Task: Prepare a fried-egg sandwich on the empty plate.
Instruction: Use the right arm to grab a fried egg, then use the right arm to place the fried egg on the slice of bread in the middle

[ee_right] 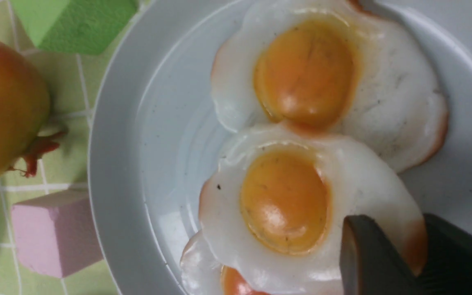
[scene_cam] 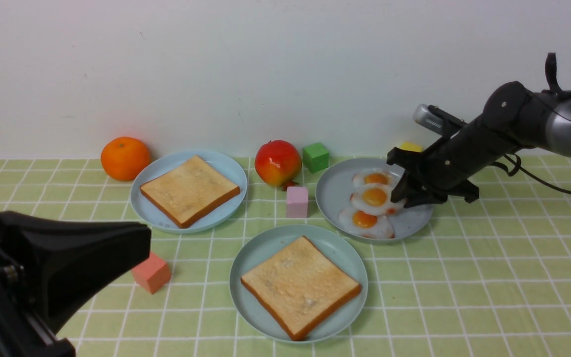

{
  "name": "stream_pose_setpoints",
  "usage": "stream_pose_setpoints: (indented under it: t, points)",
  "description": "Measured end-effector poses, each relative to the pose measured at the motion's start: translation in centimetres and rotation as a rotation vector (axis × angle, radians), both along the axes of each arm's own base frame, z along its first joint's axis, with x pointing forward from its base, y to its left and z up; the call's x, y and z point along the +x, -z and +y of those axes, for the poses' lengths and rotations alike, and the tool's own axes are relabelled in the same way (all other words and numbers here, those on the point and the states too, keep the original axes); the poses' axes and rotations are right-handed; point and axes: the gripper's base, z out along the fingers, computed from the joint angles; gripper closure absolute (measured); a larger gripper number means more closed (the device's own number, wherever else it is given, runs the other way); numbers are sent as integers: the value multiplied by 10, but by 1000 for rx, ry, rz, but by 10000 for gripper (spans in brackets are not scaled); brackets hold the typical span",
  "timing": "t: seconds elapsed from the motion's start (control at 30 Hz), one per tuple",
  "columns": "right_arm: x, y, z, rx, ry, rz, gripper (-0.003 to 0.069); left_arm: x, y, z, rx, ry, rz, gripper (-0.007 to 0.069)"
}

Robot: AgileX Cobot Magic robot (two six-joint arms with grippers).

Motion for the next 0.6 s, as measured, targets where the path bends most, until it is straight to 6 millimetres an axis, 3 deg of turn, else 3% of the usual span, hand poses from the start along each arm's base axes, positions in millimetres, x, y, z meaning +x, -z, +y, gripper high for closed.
stream_pose_setpoints:
  t: [0.17,0.3,0.4,0.43,0.47,0.53,0.6]
  points:
    - [-3,-21,1,10,-14,-35,584,0,0,0,4,0,4,638]
    - [-16,-55,2,5,-80,-62,585,0,2,1,26,-2,4,638]
    - [-33,-93,5,32,-141,-88,585,1,3,1,51,-5,1,638]
    - [-35,-95,6,36,-146,-89,585,1,3,1,52,-5,0,638]
    - [-45,-111,12,62,-185,-95,585,3,5,-1,67,-6,6,638]
    - [-60,-121,26,92,-238,-94,585,5,7,-3,79,-6,20,638]
    - [-73,-121,39,111,-278,-81,585,7,9,-5,90,-5,31,638]
